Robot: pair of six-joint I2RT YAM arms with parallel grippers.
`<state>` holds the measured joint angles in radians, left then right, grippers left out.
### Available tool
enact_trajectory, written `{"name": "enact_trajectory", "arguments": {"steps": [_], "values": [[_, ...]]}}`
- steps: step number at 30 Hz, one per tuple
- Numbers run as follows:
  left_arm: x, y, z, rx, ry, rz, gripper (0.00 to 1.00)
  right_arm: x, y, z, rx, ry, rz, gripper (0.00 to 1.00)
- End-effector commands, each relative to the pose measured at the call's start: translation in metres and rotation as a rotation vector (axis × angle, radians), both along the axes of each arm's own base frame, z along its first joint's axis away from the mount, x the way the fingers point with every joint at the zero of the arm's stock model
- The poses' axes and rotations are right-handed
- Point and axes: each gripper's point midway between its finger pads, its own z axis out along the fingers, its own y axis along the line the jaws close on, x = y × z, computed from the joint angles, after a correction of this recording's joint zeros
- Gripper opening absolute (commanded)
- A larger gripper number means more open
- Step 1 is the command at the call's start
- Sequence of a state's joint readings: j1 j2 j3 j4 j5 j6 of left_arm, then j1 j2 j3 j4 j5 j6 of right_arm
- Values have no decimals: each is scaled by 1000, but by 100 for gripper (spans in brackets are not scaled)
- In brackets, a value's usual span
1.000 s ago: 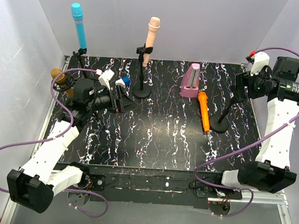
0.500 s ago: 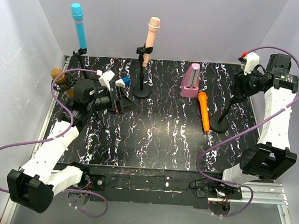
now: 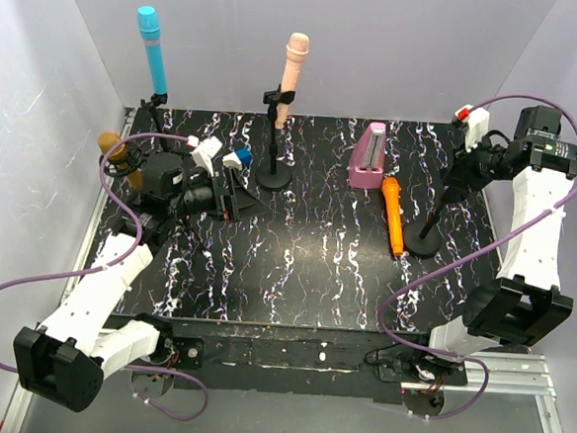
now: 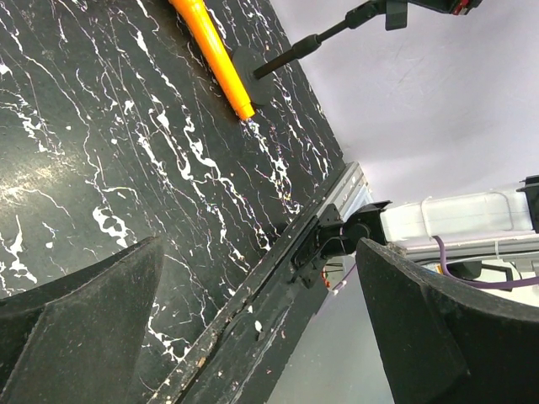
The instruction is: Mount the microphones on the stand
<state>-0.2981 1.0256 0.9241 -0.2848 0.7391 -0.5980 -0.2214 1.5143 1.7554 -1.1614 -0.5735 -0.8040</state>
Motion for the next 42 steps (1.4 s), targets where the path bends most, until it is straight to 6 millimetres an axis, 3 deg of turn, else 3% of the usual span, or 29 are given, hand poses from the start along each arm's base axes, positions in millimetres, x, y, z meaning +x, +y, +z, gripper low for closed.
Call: {"name": "enact_trajectory", "arguments": {"steps": [1,12,16,23,29,30,31,33,34,42], "values": [[-3,0,1,-3,-17,-18,98,-19,25,23,77,-19,109,2],[0,-2,-10,-2,10,-26,98,-57,99,30,136,13,314,1],[-1,-2,-19,7,30,-29,98,-82,146,24,128,49,476,1],[-2,-2,-27,11,54,-31,98,-106,191,13,120,95,657,4],[-4,-3,-29,11,61,-35,98,-123,210,13,103,100,723,23],[-4,-3,-29,12,62,-35,98,-124,210,17,107,95,713,32],[-4,-3,-30,13,65,-35,98,-125,212,21,115,86,707,50],[-4,-4,-30,12,66,-39,98,-131,212,31,128,72,713,74],[-4,-4,-30,13,67,-40,98,-134,212,37,136,63,715,80],[-4,-8,-19,0,52,-47,98,-143,199,97,215,-70,644,84]]}}
